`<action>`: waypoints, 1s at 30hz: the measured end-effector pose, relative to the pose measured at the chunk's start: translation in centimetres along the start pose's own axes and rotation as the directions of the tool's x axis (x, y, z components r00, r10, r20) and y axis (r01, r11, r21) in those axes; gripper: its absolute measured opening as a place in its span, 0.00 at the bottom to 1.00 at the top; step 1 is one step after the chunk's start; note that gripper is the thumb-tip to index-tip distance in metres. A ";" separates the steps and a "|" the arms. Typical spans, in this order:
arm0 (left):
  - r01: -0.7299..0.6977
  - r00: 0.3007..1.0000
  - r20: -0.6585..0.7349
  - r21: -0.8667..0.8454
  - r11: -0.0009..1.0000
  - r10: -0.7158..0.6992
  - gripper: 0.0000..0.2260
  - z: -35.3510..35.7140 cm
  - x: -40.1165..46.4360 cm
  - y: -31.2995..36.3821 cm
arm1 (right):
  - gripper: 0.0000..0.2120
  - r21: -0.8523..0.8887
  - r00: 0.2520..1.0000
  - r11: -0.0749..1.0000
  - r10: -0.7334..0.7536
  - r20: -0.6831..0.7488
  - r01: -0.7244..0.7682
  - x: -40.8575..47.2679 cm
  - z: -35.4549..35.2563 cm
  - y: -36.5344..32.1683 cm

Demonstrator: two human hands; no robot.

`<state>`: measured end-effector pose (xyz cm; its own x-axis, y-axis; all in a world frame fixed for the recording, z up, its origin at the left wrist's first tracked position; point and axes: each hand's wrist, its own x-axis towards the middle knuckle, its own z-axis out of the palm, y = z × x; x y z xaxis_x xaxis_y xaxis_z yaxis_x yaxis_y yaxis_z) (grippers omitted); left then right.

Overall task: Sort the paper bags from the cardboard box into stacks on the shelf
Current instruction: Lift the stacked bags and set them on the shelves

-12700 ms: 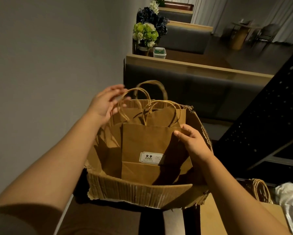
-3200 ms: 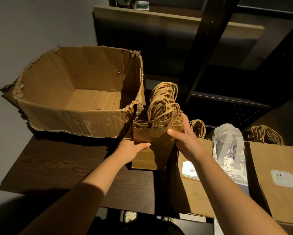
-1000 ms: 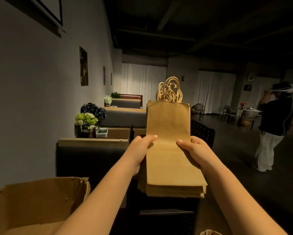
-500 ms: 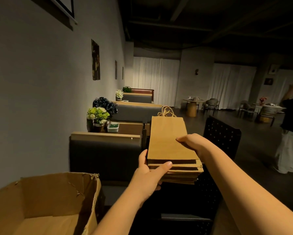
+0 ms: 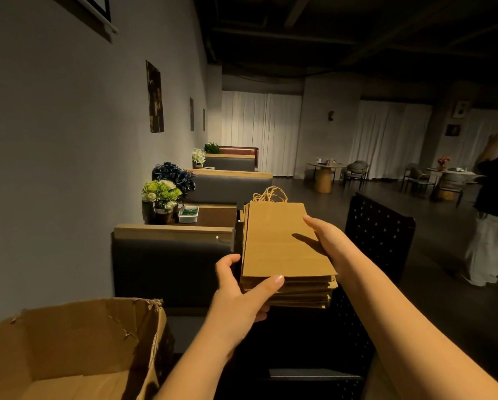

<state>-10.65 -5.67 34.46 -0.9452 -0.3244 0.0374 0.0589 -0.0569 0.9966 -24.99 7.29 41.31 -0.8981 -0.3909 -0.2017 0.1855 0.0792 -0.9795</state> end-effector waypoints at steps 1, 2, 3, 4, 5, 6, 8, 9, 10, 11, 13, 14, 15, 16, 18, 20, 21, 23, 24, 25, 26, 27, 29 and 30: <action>0.010 1.000 0.000 -0.037 0.999 -0.010 0.37 0.0 0.0 -0.1 | 0.24 0.018 1.000 1.000 -0.009 -0.006 0.009 0.1 0.1 0.2; 0.017 1.000 -0.007 -0.063 0.998 -0.018 0.37 -0.1 0.0 -0.1 | 0.25 0.014 1.000 1.000 -0.020 -0.009 0.020 0.1 0.2 0.2; 0.023 1.000 -0.017 -0.083 0.996 -0.025 0.35 0.0 0.0 0.0 | 0.24 -0.011 1.000 1.000 -0.024 -0.007 0.024 0.2 0.4 0.2; 0.030 0.999 -0.033 -0.102 0.994 -0.033 0.32 0.1 0.1 0.0 | 0.23 -0.039 1.000 0.999 -0.014 -0.004 0.013 0.3 0.5 0.2; 0.035 0.998 -0.049 -0.110 0.993 -0.041 0.29 0.2 0.2 0.0 | 0.25 -0.059 1.000 0.998 -0.002 -0.011 0.001 0.4 0.6 0.2; 0.040 0.997 -0.063 -0.103 0.994 -0.047 0.25 0.2 0.3 0.0 | 0.28 -0.076 1.000 0.997 -0.001 -0.025 -0.001 0.4 0.8 0.0; 0.044 0.996 -0.080 -0.069 0.997 -0.049 0.19 0.2 0.5 -0.1 | 0.31 -0.145 0.998 0.989 -0.019 -0.056 0.010 0.2 1.2 -0.4; 0.043 0.995 -0.082 -0.057 0.997 -0.048 0.18 0.3 0.6 -0.1 | 0.31 -0.168 0.998 0.986 -0.018 -0.054 0.008 0.3 1.3 -0.5; 0.043 0.995 -0.083 -0.049 0.998 -0.047 0.16 0.3 0.6 -0.2 | 0.31 -0.180 0.999 0.984 -0.011 -0.047 0.002 0.2 1.4 -0.7; 0.044 0.995 -0.084 -0.043 0.998 -0.047 0.16 0.3 0.6 -0.2 | 0.29 -0.198 0.999 0.980 -0.009 -0.048 -0.001 0.4 1.4 -0.8; 0.042 0.995 -0.091 -0.034 0.999 -0.045 0.15 0.4 0.6 -0.1 | 0.28 -0.209 0.998 0.978 -0.022 -0.065 0.008 0.6 1.2 -1.0; 0.040 0.995 -0.095 -0.030 0.999 -0.043 0.15 0.5 0.6 0.0 | 0.27 -0.191 0.997 0.981 -0.034 -0.067 0.021 0.5 1.3 -1.0; 0.041 0.994 -0.099 -0.025 0.999 -0.043 0.15 0.4 0.6 0.0 | 0.27 -0.137 0.997 0.990 -0.036 -0.062 0.027 0.7 1.2 -1.0; 0.044 0.994 -0.101 -0.020 0.999 -0.046 0.16 0.4 0.6 0.0 | 0.27 -0.111 0.997 0.993 -0.038 -0.063 0.031 0.8 1.0 -0.8; 0.050 0.993 -0.107 -0.006 0.999 -0.051 0.16 0.3 0.6 -0.1 | 0.22 -0.058 0.997 0.997 -0.055 -0.047 0.053 0.3 0.6 -0.1; 0.049 0.993 -0.111 0.011 0.999 -0.048 0.17 0.2 0.7 -0.3 | 0.19 0.030 0.999 0.999 -0.044 -0.018 0.044 -0.4 0.0 0.9; 0.051 0.992 -0.112 0.010 0.999 -0.050 0.17 0.0 0.7 -0.6 | 0.23 0.070 0.999 0.997 -0.035 0.002 0.035 -0.7 -0.4 1.5; 0.059 0.991 -0.121 -0.049 0.997 -0.064 0.15 -0.1 0.6 -1.1 | 0.30 0.176 0.999 0.984 -0.034 0.006 0.032 -1.1 -1.1 2.8; 0.069 0.989 -0.126 -0.106 0.992 -0.082 0.15 -0.1 0.4 -1.4 | 0.31 0.225 0.999 0.973 -0.045 0.005 0.042 -1.2 -1.5 3.5; 0.082 0.985 -0.136 -0.165 0.983 -0.105 0.16 -0.1 0.2 -1.7 | 0.30 0.271 0.998 0.961 -0.059 0.010 0.054 -1.5 -1.8 4.2; 0.090 0.981 -0.148 -0.214 0.973 -0.124 0.17 0.0 0.0 -1.9 | 0.29 0.293 0.997 0.954 -0.078 0.023 0.068 -1.9 -2.0 4.9; 0.093 0.978 -0.156 -0.251 0.963 -0.135 0.17 0.2 -0.2 -2.1 | 0.27 0.294 0.994 0.952 -0.102 0.041 0.086 -2.5 -1.9 5.6; 0.082 0.978 -0.161 -0.280 0.957 -0.131 0.16 0.7 -0.5 -2.2 | 0.21 0.291 0.988 0.950 -0.139 0.065 0.114 -3.6 -1.1 6.2; 0.072 0.980 -0.159 -0.283 0.956 -0.121 0.15 1.1 -0.6 -2.0 | 0.19 0.284 0.990 0.951 -0.138 0.042 0.120 -3.7 -0.7 6.3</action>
<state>-10.50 -4.34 32.50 -0.8825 -0.4607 -0.0952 0.0793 -0.3451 0.9352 -20.80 9.89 35.85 -0.8975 -0.4362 -0.0646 0.1818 -0.2326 -0.9554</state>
